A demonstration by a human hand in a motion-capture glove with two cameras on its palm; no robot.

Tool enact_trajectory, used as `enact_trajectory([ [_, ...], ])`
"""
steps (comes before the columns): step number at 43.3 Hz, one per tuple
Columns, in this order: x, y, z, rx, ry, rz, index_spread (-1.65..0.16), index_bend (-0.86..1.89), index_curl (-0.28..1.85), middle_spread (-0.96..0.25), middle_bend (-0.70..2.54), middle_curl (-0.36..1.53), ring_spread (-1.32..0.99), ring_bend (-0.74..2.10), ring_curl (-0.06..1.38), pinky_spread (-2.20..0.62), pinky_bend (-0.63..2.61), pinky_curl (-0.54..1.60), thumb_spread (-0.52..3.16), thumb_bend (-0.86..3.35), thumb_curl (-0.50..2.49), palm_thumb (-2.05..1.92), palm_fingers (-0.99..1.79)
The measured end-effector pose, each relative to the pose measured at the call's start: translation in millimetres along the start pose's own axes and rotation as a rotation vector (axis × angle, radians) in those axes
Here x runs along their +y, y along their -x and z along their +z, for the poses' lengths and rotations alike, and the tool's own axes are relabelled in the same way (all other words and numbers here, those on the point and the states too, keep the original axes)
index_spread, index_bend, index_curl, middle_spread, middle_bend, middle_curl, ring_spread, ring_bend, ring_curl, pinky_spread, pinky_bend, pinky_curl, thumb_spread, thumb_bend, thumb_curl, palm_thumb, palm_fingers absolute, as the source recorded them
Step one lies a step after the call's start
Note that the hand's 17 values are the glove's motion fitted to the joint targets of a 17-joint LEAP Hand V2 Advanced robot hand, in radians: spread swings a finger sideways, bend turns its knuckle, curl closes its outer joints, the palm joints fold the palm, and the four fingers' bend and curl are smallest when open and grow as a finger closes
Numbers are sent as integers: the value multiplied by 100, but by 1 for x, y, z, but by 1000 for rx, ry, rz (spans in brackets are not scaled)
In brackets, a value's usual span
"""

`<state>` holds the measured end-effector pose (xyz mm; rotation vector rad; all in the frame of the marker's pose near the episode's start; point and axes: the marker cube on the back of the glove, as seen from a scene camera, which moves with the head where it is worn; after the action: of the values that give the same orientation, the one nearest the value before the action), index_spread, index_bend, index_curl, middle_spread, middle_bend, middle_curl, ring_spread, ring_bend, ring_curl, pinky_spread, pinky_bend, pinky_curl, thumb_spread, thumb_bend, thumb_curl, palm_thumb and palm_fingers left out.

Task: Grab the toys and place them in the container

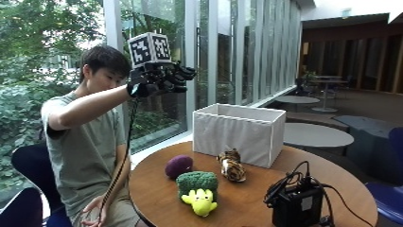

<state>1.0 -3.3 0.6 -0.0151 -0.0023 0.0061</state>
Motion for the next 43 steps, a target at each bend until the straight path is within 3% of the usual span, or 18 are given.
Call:
enact_trajectory([
  [7, -8, 5, 4, -6, 80, -2, -16, 5, 2, 0, 15, 6, -3, 35, 9, -2, 75, 22, 89, -5, 1, -9, -11],
  [15, -16, 18, 14, -1, 127, -19, -19, 6, 5, 1, 16, 11, -3, 37, 12, -2, 79, 26, 115, -7, 3, -12, -20],
  [35, -35, 35, 68, 11, 267, -48, -20, 5, 9, 1, 15, 19, -3, 38, 18, -2, 82, 31, 130, -8, 5, -13, -23],
  [43, -40, 41, 118, -19, 355, -32, -20, 3, 8, 1, 15, 21, -2, 38, 20, -1, 87, 33, 129, -8, 6, -13, -23],
])
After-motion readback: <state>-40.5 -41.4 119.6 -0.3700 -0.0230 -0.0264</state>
